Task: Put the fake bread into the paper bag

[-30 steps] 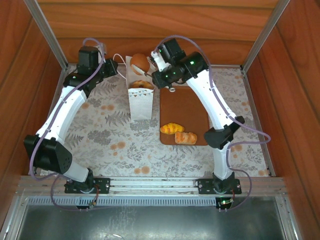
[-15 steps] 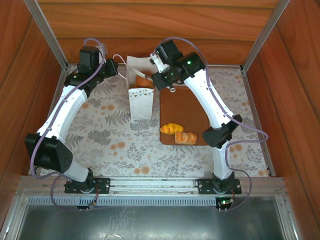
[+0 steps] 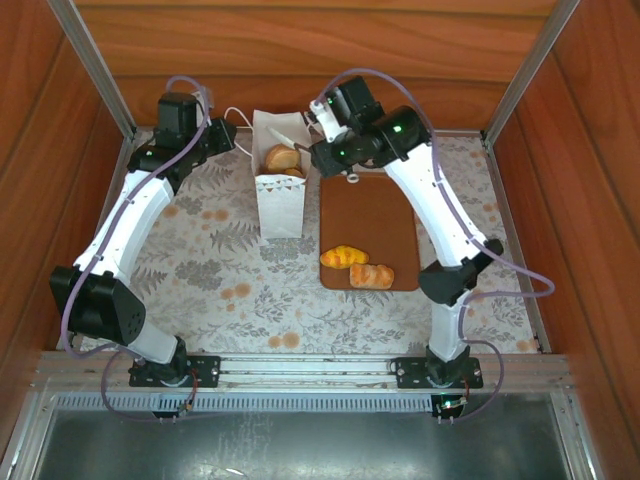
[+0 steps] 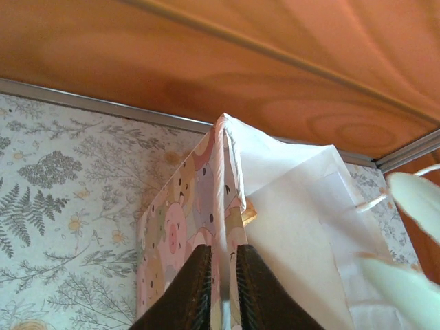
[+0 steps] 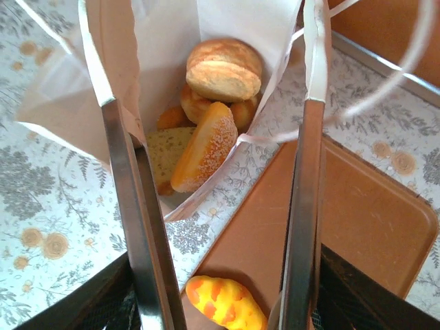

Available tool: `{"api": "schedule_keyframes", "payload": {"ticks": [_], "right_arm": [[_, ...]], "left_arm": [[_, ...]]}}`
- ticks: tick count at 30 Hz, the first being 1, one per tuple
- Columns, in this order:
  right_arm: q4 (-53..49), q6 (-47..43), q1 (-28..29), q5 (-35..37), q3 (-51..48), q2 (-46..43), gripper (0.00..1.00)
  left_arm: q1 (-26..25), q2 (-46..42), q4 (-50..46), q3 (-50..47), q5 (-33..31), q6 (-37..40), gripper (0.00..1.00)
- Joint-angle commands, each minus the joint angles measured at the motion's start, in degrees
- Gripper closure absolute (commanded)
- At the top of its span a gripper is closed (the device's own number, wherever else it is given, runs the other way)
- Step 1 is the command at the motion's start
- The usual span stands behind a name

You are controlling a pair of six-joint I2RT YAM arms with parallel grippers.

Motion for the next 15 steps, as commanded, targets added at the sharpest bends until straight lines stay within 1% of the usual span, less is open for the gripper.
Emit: {"api": "schedule_keyframes", "payload": {"ticks": [1, 5, 8, 12, 15], "right_arm": [[2.59, -1.07, 0.42, -1.13, -1.82, -5.56, 0.38], [2.35, -3.19, 0.43, 0.57, -8.07, -11.19, 0.39], [2.06, -4.61, 0.42, 2.48, -15.09, -17.61, 0.39], [0.84, -6.01, 0.42, 4.59, -25.57, -25.56, 0.40], [-0.37, -8.64, 0.42, 5.00, -33.87, -31.56, 0.41]], "left_arm": [[0.70, 0.41, -0.67, 1.35, 1.77, -0.56, 0.78], [1.74, 0.06, -0.42, 0.68, 3.83, -2.33, 0.71], [2.53, -0.92, 0.19, -0.56, 5.04, -3.75, 0.65], [3.32, -3.46, 2.39, -4.27, 6.51, -6.28, 0.60], [3.92, -6.05, 4.98, -8.11, 7.51, -8.99, 0.53]]}}
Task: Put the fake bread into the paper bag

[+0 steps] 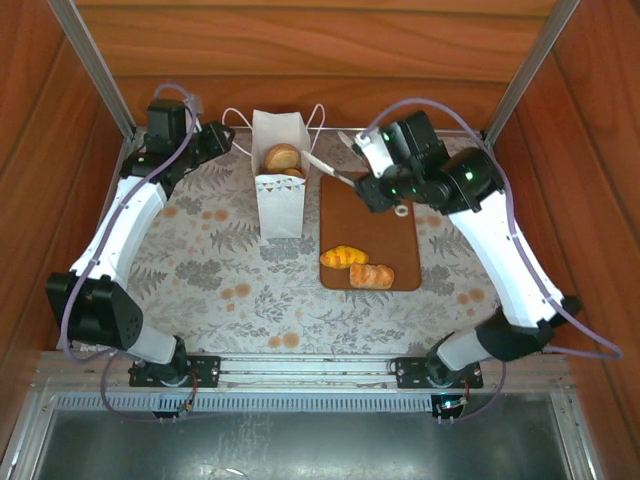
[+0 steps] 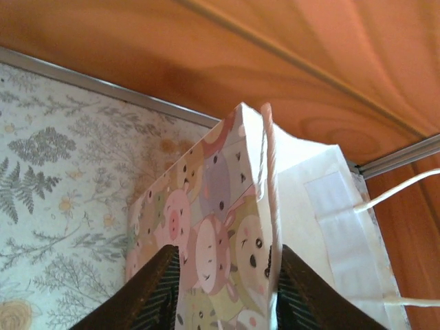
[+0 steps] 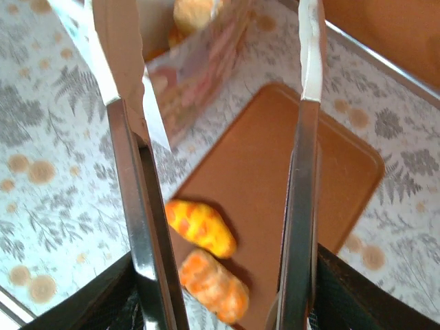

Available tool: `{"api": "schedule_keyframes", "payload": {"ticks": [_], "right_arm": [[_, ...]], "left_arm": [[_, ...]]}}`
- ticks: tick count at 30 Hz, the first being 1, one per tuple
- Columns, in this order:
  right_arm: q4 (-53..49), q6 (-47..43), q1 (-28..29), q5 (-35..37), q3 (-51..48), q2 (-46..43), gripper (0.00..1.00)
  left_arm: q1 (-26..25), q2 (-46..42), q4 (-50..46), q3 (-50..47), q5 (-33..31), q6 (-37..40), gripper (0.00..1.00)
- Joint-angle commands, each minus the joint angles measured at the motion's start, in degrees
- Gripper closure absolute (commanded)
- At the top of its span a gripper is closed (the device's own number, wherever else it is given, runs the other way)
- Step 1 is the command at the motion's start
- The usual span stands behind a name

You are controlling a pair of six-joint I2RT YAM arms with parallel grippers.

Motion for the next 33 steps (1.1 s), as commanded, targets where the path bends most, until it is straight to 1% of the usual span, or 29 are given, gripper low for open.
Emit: {"api": "schedule_keyframes", "payload": {"ticks": [1, 4, 6, 10, 13, 15, 17, 22, 28, 33], "right_arm": [[-1.13, -5.08, 0.42, 2.18, -8.36, -6.55, 0.41], [-1.77, -9.87, 0.42, 2.78, -16.75, -12.04, 0.40], [-2.57, -12.21, 0.42, 3.19, -20.99, -14.26, 0.40], [-4.13, -16.41, 0.49, 5.30, -27.13, -15.45, 0.41], [-5.14, -19.18, 0.60, 7.17, -30.15, -13.86, 0.41], [-5.56, -20.69, 0.69, 8.72, -30.94, -12.17, 0.41], [-5.72, -22.10, 0.94, 9.99, -31.08, -10.41, 0.41], [-4.38, -24.26, 1.77, 10.62, -29.44, -5.92, 0.40], [-6.63, -24.52, 3.30, 14.02, -26.91, 1.41, 0.40], [-7.37, -25.23, 4.11, 14.64, -23.90, 6.73, 0.39]], "left_arm": [[0.75, -4.01, 3.71, -3.70, 2.42, -4.04, 0.49], [0.90, -7.03, 5.41, -7.44, 2.42, -5.59, 0.37], [0.99, -9.10, 5.90, -9.85, 2.32, -6.31, 0.31], [0.95, -13.98, 7.38, -15.98, 1.40, -8.69, 0.25], [0.95, -18.05, 11.34, -22.40, 0.52, -12.31, 0.20], [0.95, -20.70, 14.21, -26.69, -0.12, -14.66, 0.17], [1.00, -22.86, 15.05, -29.47, -1.38, -16.02, 0.15], [1.03, -26.43, 15.18, -33.46, -2.41, -16.27, 0.13], [1.04, -28.14, 14.09, -36.90, -2.30, -16.02, 0.11], [1.02, -28.85, 12.58, -37.33, -3.63, -14.69, 0.09]]}}
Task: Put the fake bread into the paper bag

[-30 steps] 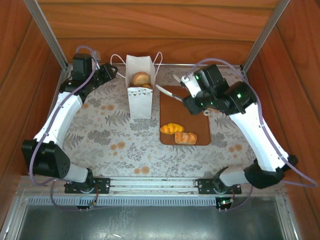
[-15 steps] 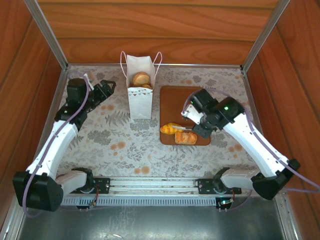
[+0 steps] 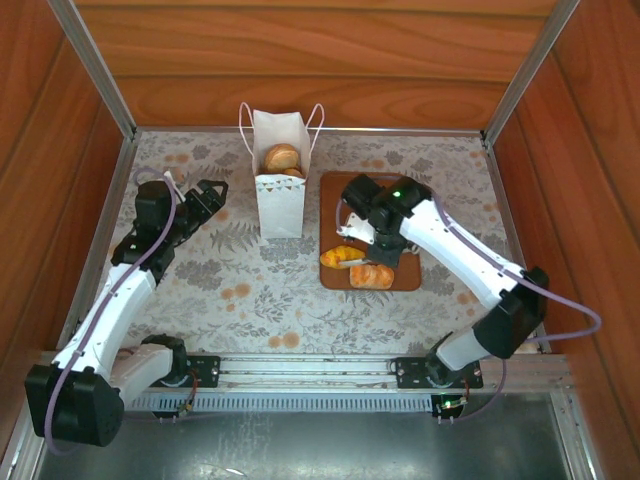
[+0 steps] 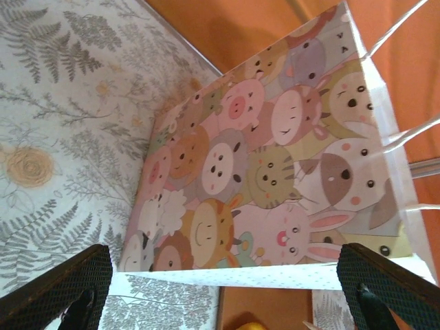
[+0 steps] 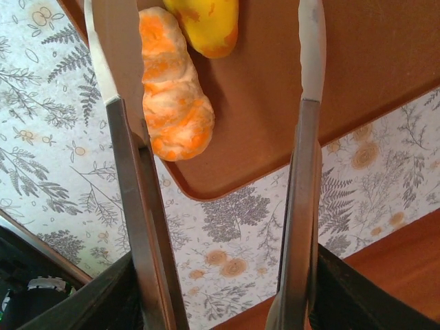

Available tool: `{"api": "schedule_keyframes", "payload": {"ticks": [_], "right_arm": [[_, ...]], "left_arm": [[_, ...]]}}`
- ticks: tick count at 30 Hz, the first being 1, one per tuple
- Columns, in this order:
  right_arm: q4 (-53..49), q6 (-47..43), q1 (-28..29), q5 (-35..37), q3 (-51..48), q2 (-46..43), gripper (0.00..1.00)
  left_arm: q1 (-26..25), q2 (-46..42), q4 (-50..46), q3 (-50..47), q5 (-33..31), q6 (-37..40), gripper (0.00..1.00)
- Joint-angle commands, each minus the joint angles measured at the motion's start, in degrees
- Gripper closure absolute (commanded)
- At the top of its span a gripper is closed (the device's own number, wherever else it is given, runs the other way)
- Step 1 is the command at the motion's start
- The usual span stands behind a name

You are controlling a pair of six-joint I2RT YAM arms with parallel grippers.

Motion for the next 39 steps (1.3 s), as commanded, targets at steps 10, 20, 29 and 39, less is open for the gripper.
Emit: {"api": "schedule_keyframes", "payload": {"ticks": [10, 20, 29, 39], "right_arm": [[-1.01, -3.91, 1.23, 0.60, 4.45, 6.49, 0.38], [1.18, -5.06, 1.23, 0.39, 3.69, 10.36, 0.38], [1.90, -5.32, 1.23, 0.90, 3.51, 12.88, 0.41], [3.57, -5.85, 1.23, 3.27, 3.74, 11.60, 0.54]], "left_arm": [[0.33, -0.25, -0.66, 0.77, -2.03, 2.43, 0.08], [0.36, 1.18, -0.26, 1.07, -1.59, 2.40, 0.08], [0.34, 2.36, -0.36, 1.89, -1.49, 2.69, 0.08], [0.38, 2.49, -0.44, 2.23, -1.26, 2.52, 0.08]]}}
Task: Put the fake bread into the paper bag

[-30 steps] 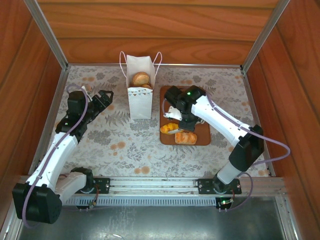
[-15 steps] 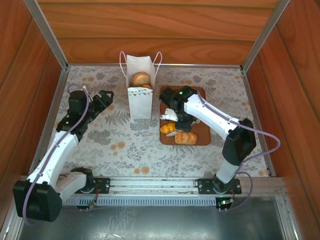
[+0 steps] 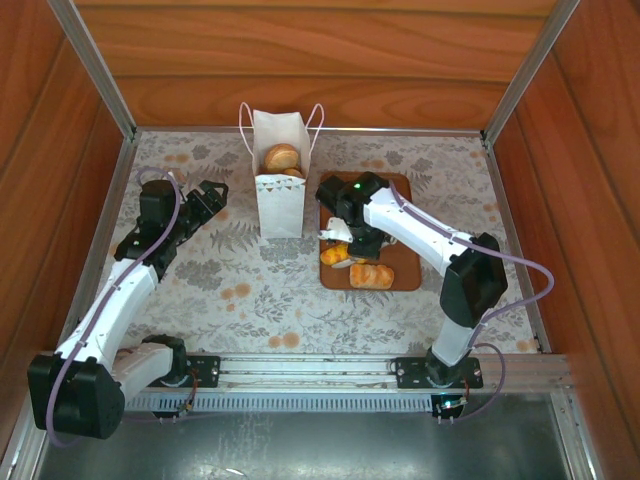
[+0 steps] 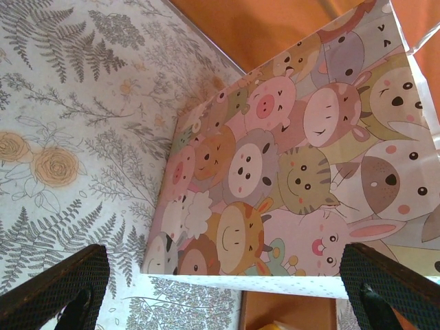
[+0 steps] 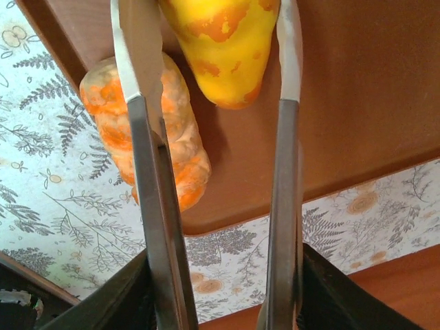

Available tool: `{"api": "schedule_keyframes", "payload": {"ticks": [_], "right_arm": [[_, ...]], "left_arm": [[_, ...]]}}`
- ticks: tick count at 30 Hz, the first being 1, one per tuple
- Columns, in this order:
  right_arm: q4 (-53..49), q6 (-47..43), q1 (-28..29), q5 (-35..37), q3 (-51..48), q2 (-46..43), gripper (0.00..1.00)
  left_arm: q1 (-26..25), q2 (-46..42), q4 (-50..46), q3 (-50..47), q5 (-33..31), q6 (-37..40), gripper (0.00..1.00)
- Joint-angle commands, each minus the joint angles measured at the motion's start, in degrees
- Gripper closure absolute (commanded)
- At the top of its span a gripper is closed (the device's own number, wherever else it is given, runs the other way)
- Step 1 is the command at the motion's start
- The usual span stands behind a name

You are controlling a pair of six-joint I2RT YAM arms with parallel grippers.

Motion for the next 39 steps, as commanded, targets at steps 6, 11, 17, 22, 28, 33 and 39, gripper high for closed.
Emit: {"api": "schedule_keyframes", "payload": {"ticks": [6, 11, 17, 22, 28, 33, 39], "right_arm": [[0.98, 0.33, 0.42, 3.92, 0.12, -3.49, 0.63], [3.75, 2.25, 0.47, 5.75, -0.04, -8.96, 0.66], [8.23, 6.33, 0.51, 4.17, -0.16, -17.36, 0.66], [14.31, 9.42, 0.51, 1.45, 0.26, -24.34, 0.66], [19.56, 13.35, 0.75, -3.38, 5.68, -27.12, 0.66], [23.63, 16.66, 0.95, -8.11, 11.84, -25.30, 0.66], [28.73, 18.04, 0.95, -12.10, 16.79, -19.49, 0.65]], "left_arm": [[0.32, -0.72, -1.02, 3.28, 0.09, 0.99, 0.08], [0.32, -1.41, -0.99, 5.38, 0.03, 0.79, 0.08], [0.25, -0.85, 3.39, 7.84, 2.84, -2.04, 0.08], [-0.87, 3.21, 4.73, 12.90, 5.49, -3.47, 0.08], [-4.62, 9.76, 5.27, 19.62, 4.87, -2.20, 0.08], [-6.66, 15.10, 5.26, 23.00, 4.35, -2.93, 0.13], [-7.96, 19.87, 5.82, 25.29, 5.03, -4.63, 0.27]]}}
